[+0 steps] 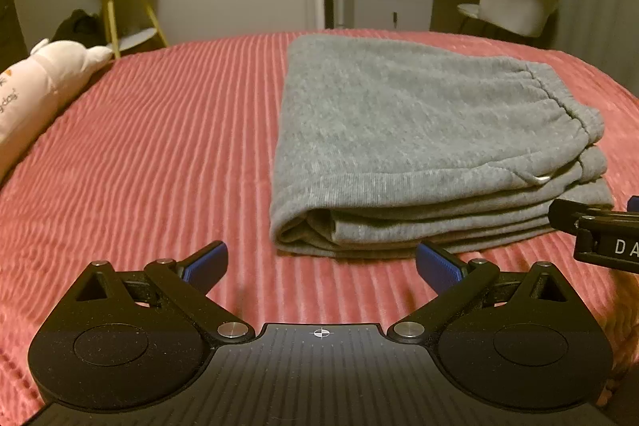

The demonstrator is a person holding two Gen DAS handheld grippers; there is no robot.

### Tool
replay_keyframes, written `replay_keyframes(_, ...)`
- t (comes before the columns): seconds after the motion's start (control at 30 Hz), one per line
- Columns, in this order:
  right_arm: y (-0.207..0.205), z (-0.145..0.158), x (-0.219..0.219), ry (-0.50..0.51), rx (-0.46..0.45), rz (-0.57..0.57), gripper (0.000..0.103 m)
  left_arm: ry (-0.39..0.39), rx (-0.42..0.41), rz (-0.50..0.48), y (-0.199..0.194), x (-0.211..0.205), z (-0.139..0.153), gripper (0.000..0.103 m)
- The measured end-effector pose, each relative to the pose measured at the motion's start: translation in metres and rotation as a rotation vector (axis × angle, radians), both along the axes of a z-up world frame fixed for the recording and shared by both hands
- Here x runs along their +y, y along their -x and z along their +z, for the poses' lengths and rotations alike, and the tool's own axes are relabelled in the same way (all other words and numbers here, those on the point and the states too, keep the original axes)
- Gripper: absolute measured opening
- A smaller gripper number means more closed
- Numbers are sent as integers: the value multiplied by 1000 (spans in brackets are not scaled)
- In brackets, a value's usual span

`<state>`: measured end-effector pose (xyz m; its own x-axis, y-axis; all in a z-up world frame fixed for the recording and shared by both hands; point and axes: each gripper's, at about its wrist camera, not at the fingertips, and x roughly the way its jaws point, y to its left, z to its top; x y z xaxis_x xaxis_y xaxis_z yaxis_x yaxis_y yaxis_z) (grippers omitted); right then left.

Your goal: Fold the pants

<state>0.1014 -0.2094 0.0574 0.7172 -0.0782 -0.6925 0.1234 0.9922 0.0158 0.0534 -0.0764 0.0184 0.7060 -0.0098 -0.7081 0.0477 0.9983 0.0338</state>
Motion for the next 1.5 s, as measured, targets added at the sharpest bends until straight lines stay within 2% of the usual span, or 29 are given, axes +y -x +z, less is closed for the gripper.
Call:
replay_keyframes(0.73,-2,-2,-10,-33,5,-26,99,10,1,-1,-1,2,-1,103)
replay_keyframes(1.5,-2,-2,-9,-22,7,-28,99,21,-4,-15,-1,3,-1,103)
